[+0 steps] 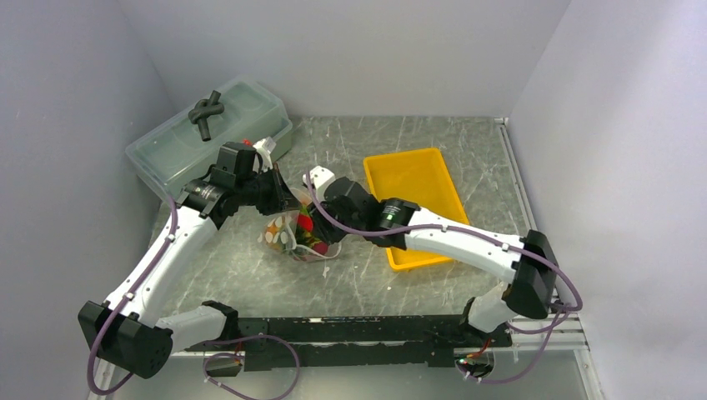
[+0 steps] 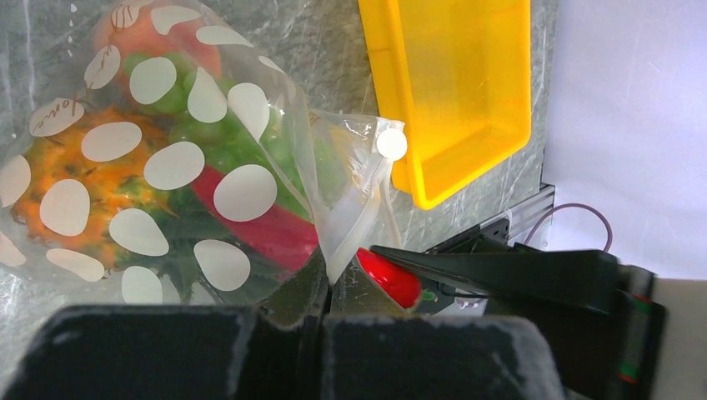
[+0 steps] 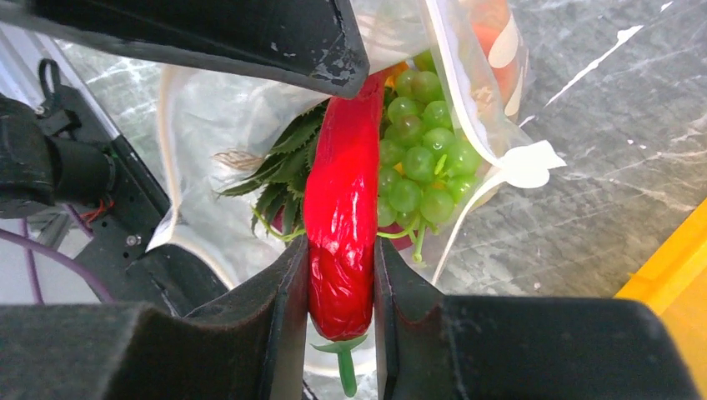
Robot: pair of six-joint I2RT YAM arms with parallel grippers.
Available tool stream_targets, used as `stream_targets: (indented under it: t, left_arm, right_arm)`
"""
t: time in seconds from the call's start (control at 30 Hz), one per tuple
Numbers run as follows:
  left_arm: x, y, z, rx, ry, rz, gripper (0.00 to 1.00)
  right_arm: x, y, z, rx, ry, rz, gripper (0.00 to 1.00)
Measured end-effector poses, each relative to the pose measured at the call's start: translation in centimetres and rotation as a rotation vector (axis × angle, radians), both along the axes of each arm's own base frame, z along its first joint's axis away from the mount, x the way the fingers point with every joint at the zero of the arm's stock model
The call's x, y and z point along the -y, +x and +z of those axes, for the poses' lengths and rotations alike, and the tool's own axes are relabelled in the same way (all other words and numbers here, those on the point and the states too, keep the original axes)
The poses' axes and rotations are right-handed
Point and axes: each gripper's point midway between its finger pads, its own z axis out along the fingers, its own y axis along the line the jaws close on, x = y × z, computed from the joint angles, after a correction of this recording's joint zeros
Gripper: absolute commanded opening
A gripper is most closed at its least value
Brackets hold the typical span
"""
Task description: Place the food in the zip-top bag and seal the zipper
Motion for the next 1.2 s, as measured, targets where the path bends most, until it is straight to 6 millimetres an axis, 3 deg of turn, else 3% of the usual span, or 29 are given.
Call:
stream_targets:
  t: [0.17,0.43,0.6,0.7,0.83,1.07,1.2]
  left_arm:
    - [0.1,-0.1,0.0,-0.001,-0.004,-0.004,0.0]
    - [0.3,-0.3,0.2,-0.006,-0.018,-0.019,0.0]
    - [0.4,-0.3,0.2,-0.008,-0.019,-0.022,0.0]
    - [0.1,-0.2,0.0,-0.009,-0.007,-0.009,0.0]
    - [-0.1,0.0,-0.1,-0.008,-0.004,-0.003,0.0]
    - [0.0,-0.1,0.0,-0.009,-0.008,-0.008,0.0]
    - [0.1,-0.1,0.0,-0.008,-0.008,-0.008,0.0]
  right_arm:
    - [-0.7,0.7,-2.1,-0.018,-0.03,-0.007,0.0]
    - [-2.0,2.7,-3.3,-0.024,0.012,-0.064,0.0]
    - [-2.9,3.6,-5.1,-0.05,0.016,-0.101,0.0]
    - [-3.2,3.9,-6.4,-0.07,0.007,-0.118,0.15]
    - [-3.4,4.0,-6.3,-0.075,0.021,-0.127,0.37]
    - [-2.6,3.7,-5.0,-0.064,0.046,-0.145,0.6]
    - [-2.0,3.7,-3.1,-0.038,0.076,-0.153,0.65]
